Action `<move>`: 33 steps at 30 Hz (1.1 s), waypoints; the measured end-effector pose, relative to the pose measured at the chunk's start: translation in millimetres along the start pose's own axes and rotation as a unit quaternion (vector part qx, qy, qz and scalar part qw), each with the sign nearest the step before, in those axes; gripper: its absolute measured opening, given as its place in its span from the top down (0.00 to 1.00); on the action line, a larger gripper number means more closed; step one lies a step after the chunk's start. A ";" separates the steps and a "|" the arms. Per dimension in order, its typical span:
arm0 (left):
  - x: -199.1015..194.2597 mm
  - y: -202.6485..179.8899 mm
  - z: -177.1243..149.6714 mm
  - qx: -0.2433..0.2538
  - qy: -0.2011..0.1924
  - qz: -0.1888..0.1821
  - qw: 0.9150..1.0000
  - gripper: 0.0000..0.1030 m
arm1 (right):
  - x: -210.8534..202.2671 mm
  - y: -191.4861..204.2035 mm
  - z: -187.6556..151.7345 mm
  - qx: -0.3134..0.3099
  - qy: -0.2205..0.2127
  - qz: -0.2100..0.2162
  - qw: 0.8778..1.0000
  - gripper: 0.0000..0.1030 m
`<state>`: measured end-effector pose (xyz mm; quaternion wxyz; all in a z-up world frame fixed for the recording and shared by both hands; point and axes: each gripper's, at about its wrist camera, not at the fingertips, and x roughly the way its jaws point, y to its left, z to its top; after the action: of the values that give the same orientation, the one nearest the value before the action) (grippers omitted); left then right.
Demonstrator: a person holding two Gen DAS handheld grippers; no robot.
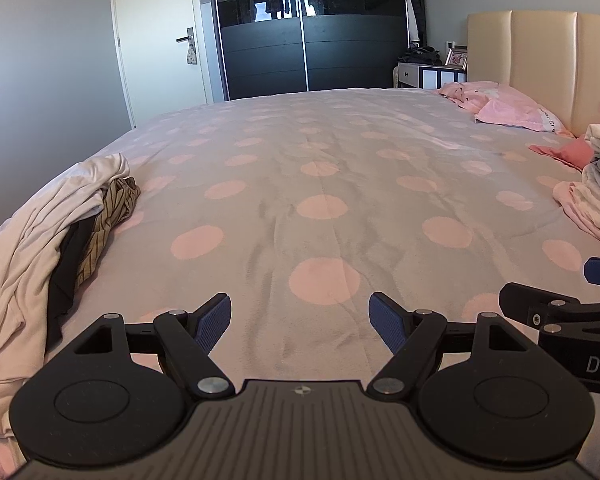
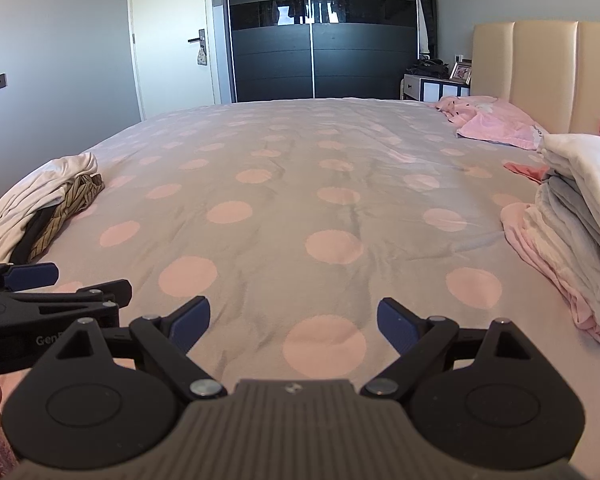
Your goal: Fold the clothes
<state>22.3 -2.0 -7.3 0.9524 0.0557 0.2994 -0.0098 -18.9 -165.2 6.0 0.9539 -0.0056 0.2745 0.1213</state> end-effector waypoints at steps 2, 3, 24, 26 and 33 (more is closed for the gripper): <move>-0.7 -0.2 -0.1 0.000 0.000 0.001 1.000 0.27 | -0.5 0.7 0.0 -0.001 -0.001 0.000 1.000 0.11; -1.1 -0.6 -0.2 0.001 0.000 0.001 1.000 0.27 | -0.7 0.7 0.0 -0.002 -0.001 0.000 1.000 0.11; -2.7 -2.8 -1.0 0.005 0.002 0.000 1.000 0.27 | -2.2 -1.3 0.0 -0.004 -0.002 0.005 1.000 0.10; -3.1 -3.3 -1.5 0.004 0.001 0.001 1.000 0.27 | -2.6 -1.2 0.1 -0.003 -0.002 0.008 1.000 0.10; -3.7 -2.5 -1.5 0.002 0.003 -0.002 1.000 0.27 | -2.9 0.7 0.6 -0.005 -0.002 0.010 1.000 0.10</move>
<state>18.3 -4.4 -6.7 0.9515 0.0574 0.3019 -0.0124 -21.2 -165.1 8.0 0.9530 -0.0071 0.2723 0.1324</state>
